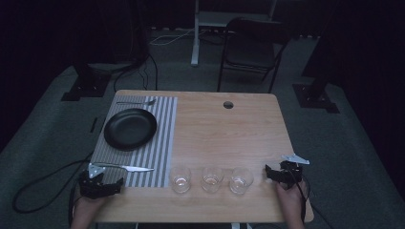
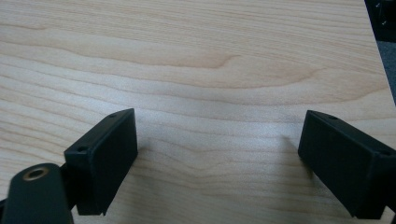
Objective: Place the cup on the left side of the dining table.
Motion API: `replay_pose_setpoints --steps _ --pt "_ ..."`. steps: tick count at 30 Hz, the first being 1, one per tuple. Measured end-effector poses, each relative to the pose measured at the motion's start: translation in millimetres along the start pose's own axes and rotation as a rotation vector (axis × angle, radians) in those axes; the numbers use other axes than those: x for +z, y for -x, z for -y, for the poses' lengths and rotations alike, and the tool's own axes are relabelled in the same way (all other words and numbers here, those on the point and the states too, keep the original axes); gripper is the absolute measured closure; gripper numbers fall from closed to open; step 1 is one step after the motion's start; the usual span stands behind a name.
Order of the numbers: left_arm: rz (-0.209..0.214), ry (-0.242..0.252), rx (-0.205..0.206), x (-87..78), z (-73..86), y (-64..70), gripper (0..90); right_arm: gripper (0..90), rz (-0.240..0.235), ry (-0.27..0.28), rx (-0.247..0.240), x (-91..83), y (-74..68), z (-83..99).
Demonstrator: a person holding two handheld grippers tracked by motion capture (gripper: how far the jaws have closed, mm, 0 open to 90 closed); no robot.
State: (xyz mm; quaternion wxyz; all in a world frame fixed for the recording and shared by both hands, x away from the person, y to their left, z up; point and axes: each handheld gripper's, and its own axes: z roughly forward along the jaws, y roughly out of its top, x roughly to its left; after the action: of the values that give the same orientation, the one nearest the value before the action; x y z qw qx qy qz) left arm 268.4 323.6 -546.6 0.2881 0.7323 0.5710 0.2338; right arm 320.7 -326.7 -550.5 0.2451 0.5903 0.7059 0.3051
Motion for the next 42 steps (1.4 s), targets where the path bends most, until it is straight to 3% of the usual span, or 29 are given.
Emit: replay_pose_setpoints --steps 14,28,34,38,42 --pt "0.017 -0.008 0.016 -0.7 -0.3 -2.0 0.9 11.4 0.000 0.000 0.000 0.0 0.0 -0.1" --pt "-0.004 -0.010 0.024 -2.6 -1.6 -1.3 1.6 11.4 0.000 0.000 0.000 0.0 0.0 0.0" --pt "0.021 -0.010 0.040 -3.0 -1.7 -1.7 1.6 11.4 0.000 0.000 0.000 0.0 0.0 -0.1" --pt "0.024 0.010 0.025 -4.0 -2.3 -3.4 1.6 11.4 0.000 0.000 0.000 0.0 0.0 0.0" --pt "0.044 0.030 0.035 -6.6 -4.7 -3.0 1.6 11.4 0.000 0.000 0.000 0.0 0.0 0.0"
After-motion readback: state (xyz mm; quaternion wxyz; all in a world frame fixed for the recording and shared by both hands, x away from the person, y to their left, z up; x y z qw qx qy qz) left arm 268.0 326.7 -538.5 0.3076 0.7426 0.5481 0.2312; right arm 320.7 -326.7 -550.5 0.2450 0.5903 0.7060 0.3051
